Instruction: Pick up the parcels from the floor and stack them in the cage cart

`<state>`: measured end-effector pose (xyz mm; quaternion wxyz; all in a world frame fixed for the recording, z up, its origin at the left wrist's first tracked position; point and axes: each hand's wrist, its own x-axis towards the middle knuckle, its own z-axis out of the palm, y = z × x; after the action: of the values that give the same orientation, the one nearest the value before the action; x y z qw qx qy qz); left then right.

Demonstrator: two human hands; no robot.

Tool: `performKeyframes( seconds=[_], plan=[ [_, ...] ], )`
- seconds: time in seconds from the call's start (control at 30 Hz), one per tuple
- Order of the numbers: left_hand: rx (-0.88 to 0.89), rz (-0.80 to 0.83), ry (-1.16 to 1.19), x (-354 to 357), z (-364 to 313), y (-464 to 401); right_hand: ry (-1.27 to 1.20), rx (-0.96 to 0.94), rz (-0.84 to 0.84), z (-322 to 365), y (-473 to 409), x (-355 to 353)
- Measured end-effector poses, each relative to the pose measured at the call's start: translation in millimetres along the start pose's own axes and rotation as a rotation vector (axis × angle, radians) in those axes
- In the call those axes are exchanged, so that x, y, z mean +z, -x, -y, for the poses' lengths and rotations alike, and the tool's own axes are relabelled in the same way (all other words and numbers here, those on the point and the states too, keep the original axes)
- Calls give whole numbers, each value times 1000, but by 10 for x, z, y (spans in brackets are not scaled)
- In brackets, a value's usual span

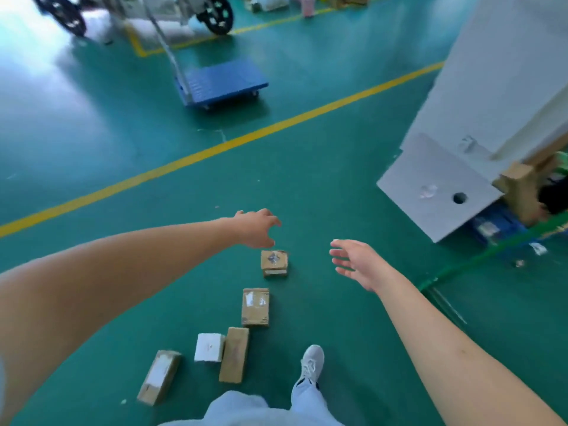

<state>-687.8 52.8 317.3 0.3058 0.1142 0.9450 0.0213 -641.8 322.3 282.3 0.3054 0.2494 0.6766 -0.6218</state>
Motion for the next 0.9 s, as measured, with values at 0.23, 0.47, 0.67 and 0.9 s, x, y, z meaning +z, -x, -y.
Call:
performKeyframes(
  seconds=[0.23,0.47,0.67,0.9],
  plan=[
    [-152,74,131,235,267,-495,101,118,106,75,-902,31],
    [-256,186,314,952,762,-1117,232,265,171,-263,-1870,420],
    [-390,247,536,1822,1309,-1912,301,343,188,-815,-2852,912],
    [-591,264,872,3192,1777,-2855,344,459,177,-1880,-3999,1402]
  ],
)
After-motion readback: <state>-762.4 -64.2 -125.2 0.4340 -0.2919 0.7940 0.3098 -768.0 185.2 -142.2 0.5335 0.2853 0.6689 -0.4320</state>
